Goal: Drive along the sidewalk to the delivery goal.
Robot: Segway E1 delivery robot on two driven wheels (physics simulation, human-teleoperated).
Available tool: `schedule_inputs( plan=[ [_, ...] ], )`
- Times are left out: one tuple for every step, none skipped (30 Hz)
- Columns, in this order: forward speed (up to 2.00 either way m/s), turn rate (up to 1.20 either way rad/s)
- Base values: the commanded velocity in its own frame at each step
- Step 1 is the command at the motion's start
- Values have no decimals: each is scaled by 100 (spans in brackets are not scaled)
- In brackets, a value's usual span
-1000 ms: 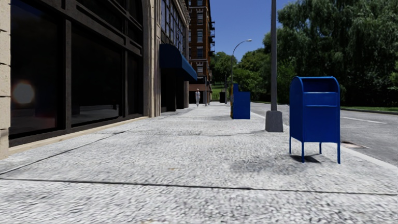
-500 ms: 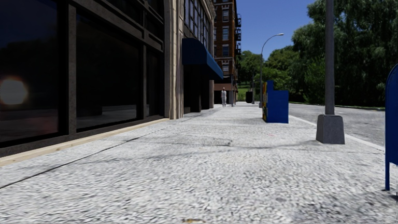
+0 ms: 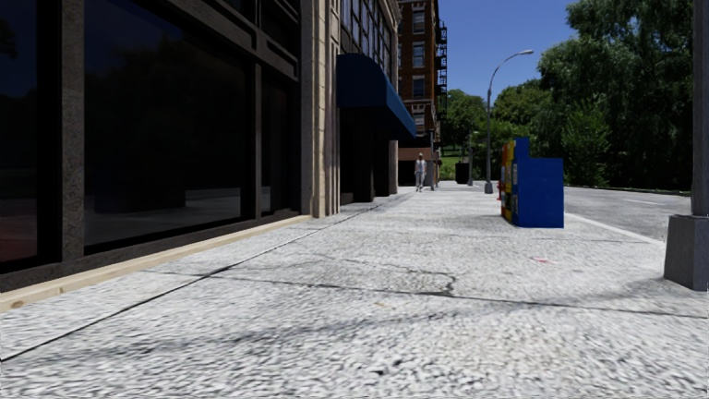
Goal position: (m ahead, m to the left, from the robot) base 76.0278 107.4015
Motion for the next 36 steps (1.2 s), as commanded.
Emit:
schedule_inputs(
  plan=[
    [200,0],
    [200,0],
    [200,0],
    [200,0],
    [200,-2],
    [200,-2],
    [200,-6],
    [200,-10],
    [200,-14],
    [200,-14],
    [200,-21],
    [200,-22],
    [200,-22],
    [200,-23],
    [200,-24],
    [200,-24],
    [200,-24],
    [200,-25],
    [200,-25],
    [200,-25],
    [200,-25],
    [200,-25],
    [200,-25],
    [200,-25],
    [200,-27],
    [200,-31],
    [200,-32],
    [200,-32],
    [200,-33],
    [200,-33],
    [200,-33],
    [200,-33],
    [200,-33],
    [200,-33],
    [200,-33],
    [200,-33]
  ],
)
